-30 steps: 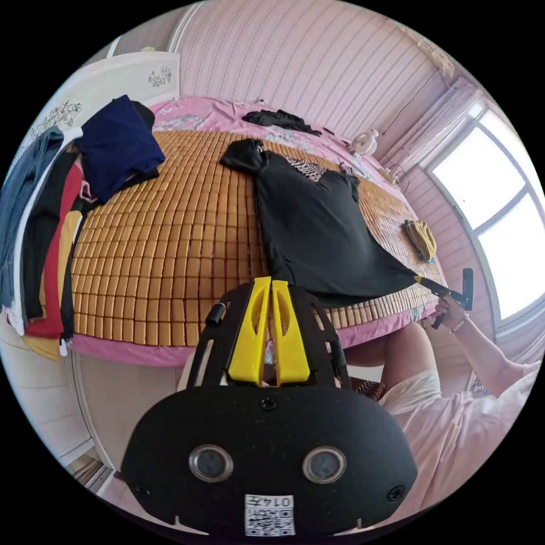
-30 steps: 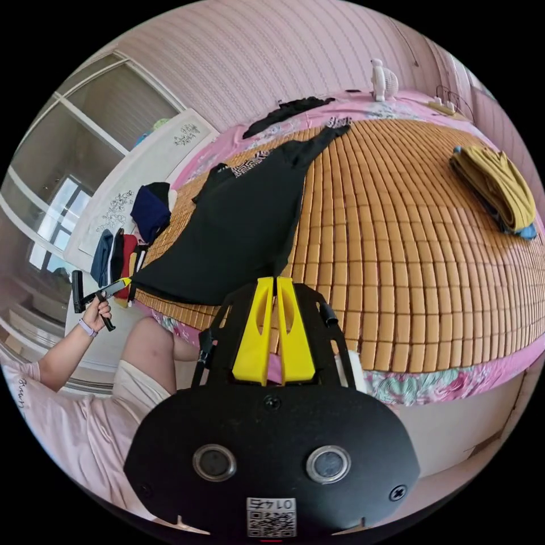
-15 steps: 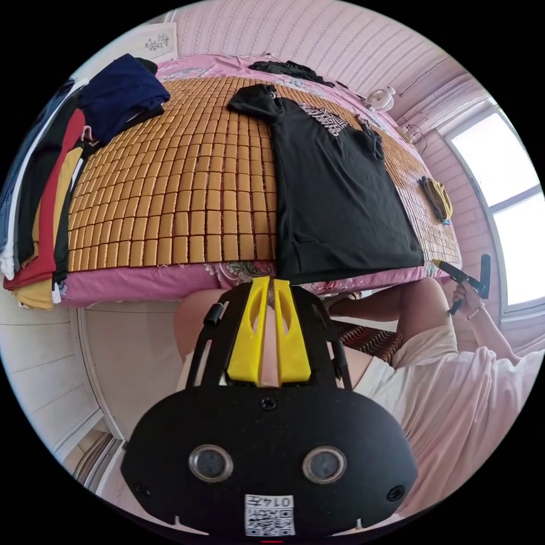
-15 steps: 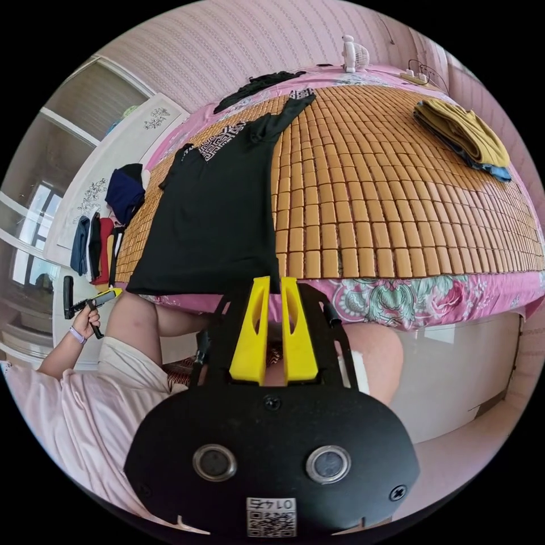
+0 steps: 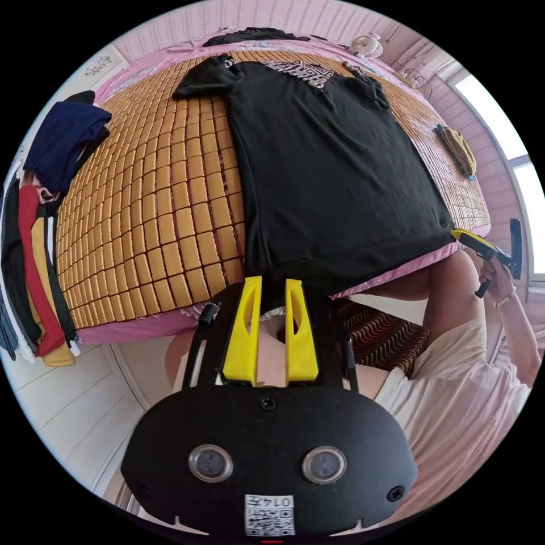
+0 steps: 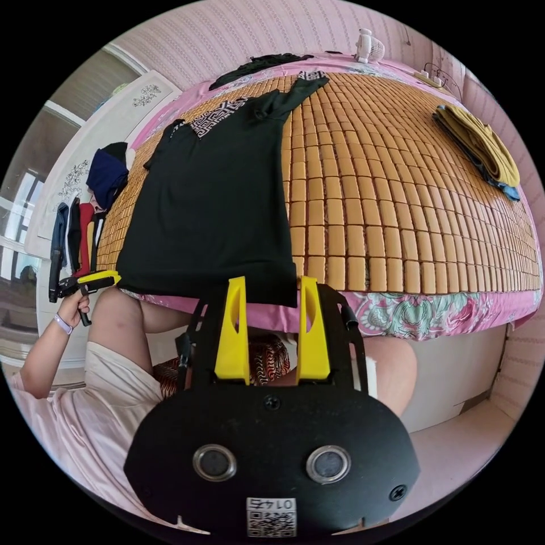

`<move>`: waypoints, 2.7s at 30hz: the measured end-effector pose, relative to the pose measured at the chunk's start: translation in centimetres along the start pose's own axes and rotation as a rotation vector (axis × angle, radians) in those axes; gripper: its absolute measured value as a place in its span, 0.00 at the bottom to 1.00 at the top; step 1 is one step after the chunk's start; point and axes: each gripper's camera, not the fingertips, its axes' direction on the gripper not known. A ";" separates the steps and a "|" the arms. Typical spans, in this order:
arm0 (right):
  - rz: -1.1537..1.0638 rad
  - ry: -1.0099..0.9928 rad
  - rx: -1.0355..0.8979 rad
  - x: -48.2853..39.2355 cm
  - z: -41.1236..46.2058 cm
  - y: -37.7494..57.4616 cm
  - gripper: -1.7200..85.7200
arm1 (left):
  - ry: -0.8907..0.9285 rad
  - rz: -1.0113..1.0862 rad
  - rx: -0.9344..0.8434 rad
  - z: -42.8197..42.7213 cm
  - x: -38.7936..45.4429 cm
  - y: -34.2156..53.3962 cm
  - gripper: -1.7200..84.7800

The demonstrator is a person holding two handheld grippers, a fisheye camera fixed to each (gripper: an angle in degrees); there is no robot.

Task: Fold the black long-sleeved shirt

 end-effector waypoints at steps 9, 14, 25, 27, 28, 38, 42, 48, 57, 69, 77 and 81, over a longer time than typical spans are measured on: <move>0.045 -0.102 0.026 3.1 -3.2 4.0 0.04 | 0.131 0.013 0.121 -1.5 -2.6 3.2 0.02; 0.059 -0.154 0.010 4.0 -3.3 6.4 0.03 | 0.222 -0.107 0.192 -1.1 -6.7 6.0 0.01; 0.134 -0.164 -0.064 5.6 -1.8 9.7 0.11 | 0.322 -0.137 0.177 1.3 -8.9 8.3 0.01; 0.121 -0.182 -0.104 5.4 -1.1 9.9 0.09 | 0.320 -0.127 0.189 1.1 -9.0 8.7 0.01; 0.112 -0.202 -0.115 5.4 -1.0 10.1 0.07 | 0.324 -0.122 0.198 1.0 -9.2 9.1 0.01; 0.204 -0.237 -0.008 9.2 -6.0 13.0 0.03 | 0.410 -0.235 0.315 -0.3 -13.7 12.3 0.01; 0.197 -0.306 -0.004 9.1 -7.2 14.0 0.02 | 0.496 -0.332 0.295 1.7 -15.3 13.7 0.01; 0.167 -0.269 -0.074 8.0 -5.6 14.6 0.03 | 0.339 -0.267 0.019 5.8 -13.0 13.4 0.02; 0.131 -0.194 -0.029 7.2 -7.2 16.4 0.05 | 0.275 -0.328 0.061 5.1 -13.9 16.2 0.01; 0.054 -0.114 -0.255 3.0 -1.9 12.7 0.06 | 0.370 -0.250 0.156 5.1 -10.6 17.0 0.01; 0.177 -0.197 -0.167 4.8 -3.8 13.9 0.03 | 0.296 -0.175 0.179 4.3 -7.7 17.8 0.01; 0.155 -0.116 -0.245 3.6 -3.5 13.9 0.02 | 0.305 -0.186 0.198 4.4 -7.1 18.3 0.01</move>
